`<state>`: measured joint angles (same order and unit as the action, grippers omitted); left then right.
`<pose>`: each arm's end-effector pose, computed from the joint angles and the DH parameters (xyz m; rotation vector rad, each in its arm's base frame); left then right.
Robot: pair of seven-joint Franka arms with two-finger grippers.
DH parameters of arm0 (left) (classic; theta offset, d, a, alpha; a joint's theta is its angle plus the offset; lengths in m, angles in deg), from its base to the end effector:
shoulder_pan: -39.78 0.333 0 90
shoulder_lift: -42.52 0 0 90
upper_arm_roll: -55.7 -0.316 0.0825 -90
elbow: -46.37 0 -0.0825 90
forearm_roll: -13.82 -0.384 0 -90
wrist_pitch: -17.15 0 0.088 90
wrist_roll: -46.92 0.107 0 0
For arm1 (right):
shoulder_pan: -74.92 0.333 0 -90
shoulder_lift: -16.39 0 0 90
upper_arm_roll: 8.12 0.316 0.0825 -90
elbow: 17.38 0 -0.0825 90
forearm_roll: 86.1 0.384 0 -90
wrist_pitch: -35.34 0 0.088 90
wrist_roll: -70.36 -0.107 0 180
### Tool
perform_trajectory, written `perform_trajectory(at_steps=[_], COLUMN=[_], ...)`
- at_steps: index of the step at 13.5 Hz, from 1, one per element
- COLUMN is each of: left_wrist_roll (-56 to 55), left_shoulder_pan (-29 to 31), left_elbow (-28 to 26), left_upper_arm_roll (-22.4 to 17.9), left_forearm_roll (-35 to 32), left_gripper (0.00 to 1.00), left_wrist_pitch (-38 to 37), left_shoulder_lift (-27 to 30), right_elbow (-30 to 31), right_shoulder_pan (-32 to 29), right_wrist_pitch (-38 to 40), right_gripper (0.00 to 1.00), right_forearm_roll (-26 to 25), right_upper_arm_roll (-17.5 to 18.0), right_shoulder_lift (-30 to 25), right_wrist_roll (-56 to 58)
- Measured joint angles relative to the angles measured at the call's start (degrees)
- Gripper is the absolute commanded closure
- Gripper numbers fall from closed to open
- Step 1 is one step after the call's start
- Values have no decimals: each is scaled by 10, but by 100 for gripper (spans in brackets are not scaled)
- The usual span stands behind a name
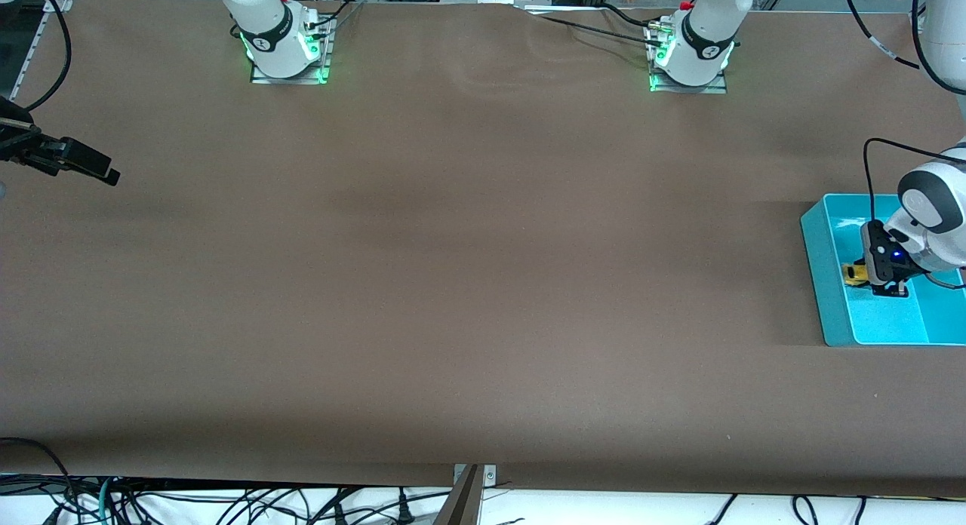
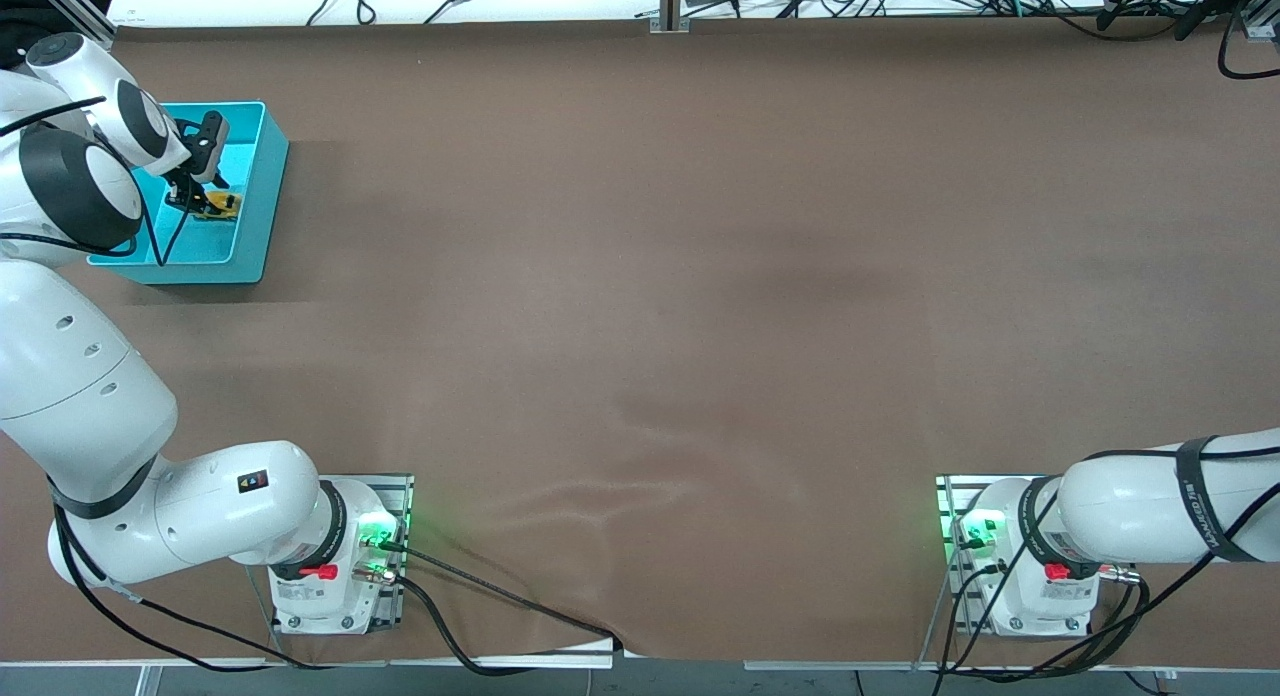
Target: Wind and store yellow beetle car
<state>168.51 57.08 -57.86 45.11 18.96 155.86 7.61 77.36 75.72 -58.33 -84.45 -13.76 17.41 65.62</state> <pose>0.5788 0.2969 0.2067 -2.1757 2.2419 0.0674 0.5608 -0.0441 0.5810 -3.1029 0.2637 0.0566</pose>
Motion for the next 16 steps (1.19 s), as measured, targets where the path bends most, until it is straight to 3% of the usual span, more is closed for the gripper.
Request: perform_trajectory(at_steps=[4, 8, 13, 16], left_wrist_roll=[-29, -165, -441, -609], left_shoulder_pan=[-2, -32, -50, -67], left_elbow=[37, 46, 50, 80], left_upper_arm_roll=[2, 6, 90, 124], left_forearm_roll=[2, 2, 3, 4], left_gripper=[0, 0, 0, 0], left_wrist_pitch=[-107, -210, -304, -367], left_shoulder_lift=[34, 101, 184, 219], right_elbow=[0, 0, 0, 0], right_shoulder_pan=[0, 0, 0, 0], right_wrist_pitch=[0, 0, 0, 0], right_gripper=[0, 0, 0, 0], right_forearm_roll=[0, 0, 0, 0], right_upper_arm_roll=[0, 0, 0, 0], right_shoulder_lift=[0, 0, 0, 0], right_wrist_roll=[0, 0, 0, 0])
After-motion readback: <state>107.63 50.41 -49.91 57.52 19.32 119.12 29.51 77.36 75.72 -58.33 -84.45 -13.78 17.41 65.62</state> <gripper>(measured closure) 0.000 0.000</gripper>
